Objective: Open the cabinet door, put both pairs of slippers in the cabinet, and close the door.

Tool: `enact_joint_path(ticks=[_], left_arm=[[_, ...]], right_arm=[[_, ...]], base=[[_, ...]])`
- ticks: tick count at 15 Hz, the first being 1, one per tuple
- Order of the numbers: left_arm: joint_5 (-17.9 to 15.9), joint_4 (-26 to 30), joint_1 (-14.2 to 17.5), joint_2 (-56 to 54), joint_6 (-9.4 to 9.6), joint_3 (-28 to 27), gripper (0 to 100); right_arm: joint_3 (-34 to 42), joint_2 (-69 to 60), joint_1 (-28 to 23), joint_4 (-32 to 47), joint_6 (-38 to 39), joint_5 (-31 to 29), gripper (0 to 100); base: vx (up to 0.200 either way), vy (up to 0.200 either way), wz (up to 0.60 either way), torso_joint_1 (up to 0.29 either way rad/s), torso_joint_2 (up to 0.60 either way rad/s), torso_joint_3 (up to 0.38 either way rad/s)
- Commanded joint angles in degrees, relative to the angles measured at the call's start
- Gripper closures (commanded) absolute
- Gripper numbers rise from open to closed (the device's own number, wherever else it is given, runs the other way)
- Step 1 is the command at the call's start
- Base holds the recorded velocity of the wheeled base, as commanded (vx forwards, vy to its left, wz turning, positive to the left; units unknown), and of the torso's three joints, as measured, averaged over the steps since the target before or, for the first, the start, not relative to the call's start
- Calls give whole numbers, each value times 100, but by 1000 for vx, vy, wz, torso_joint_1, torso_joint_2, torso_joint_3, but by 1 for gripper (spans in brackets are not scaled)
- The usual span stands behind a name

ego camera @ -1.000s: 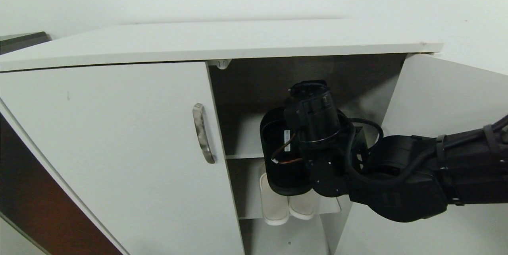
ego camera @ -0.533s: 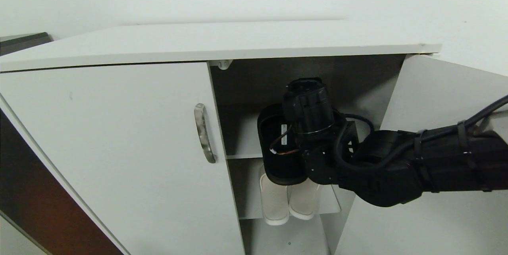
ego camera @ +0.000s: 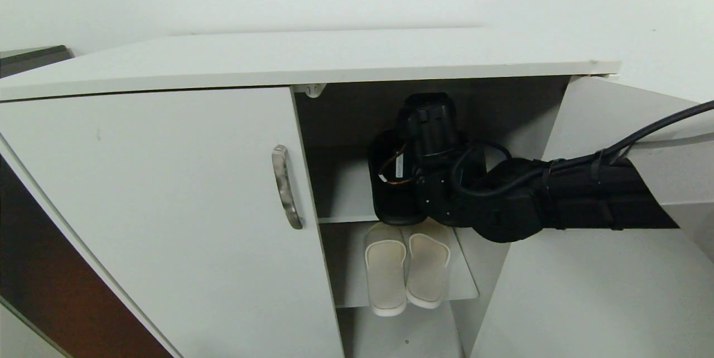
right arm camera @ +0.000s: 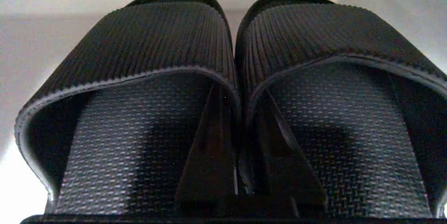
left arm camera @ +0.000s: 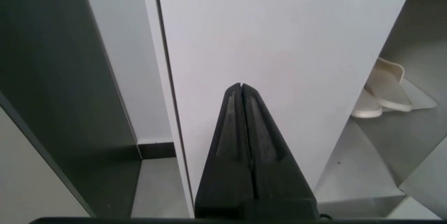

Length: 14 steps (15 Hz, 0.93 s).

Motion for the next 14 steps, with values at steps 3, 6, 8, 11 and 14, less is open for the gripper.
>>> enact_joint_path(ticks=[3,6,8,11,14], left_arm=[[2,-1,1,-1,-2,0,100],[2,-1,1,-1,-2,0,100],[2,-1,1,-1,-2,0,100],[2,-1,1,-1,-11,0,100],[2,-1,1,-1,-2,0,100]], right_arm=[[-494,330,-50,109,1,-9,100],[-608,444,-86,109,-8,-9,100],[-617,488,-86,109,-8,-9,100],[-608,488,-86,118,-8,-9,100],[-573,488,-86,118,1,-9,100]], base=[[0,0,0,0,0,0],[0,0,0,0,0,0],[0,0,0,0,0,0],[0,0,0,0,0,0],[0,0,0,0,0,0]])
